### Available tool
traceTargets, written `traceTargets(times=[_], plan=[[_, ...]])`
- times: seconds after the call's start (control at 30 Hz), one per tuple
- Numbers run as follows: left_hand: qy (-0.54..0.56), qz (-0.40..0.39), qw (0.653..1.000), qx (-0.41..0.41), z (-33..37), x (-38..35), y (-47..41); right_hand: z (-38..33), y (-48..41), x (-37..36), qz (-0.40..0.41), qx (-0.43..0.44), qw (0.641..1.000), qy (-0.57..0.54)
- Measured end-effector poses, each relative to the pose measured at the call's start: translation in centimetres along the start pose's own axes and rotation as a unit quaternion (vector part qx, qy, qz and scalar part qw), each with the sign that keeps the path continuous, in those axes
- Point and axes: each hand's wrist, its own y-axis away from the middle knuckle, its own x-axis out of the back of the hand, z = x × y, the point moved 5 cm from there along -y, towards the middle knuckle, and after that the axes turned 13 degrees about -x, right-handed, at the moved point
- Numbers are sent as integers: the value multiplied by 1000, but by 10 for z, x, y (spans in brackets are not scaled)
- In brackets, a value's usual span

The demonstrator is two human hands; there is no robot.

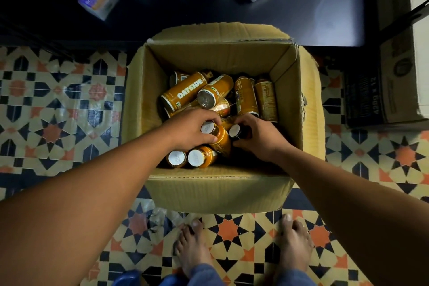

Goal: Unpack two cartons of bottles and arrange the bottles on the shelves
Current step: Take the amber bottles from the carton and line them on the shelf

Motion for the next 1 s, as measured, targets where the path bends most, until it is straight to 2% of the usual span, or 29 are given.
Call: traceTargets(times=[0.17, 0.27, 0.43, 0.6, 0.8, 1.0], plan=[[54, 63, 997, -1, 10, 5, 14, -8, 30, 15, 53, 36, 998, -22], [85, 106, 991, 14, 27, 20, 29, -18, 56, 35, 89, 48, 992, -71], [56, 141, 988, -8, 81, 73, 54, -51, 102, 85, 97, 62, 979, -169], [7, 187, 981, -47, 161, 151, 88, -109, 159, 160, 111, 90, 965, -219], [-23, 273, 958, -88, 269, 256, 151, -184, 256, 262, 187, 147, 947, -217], [-56, 311, 939, -135, 399, 349, 236, -263, 386, 356, 235, 208, 927, -207]])
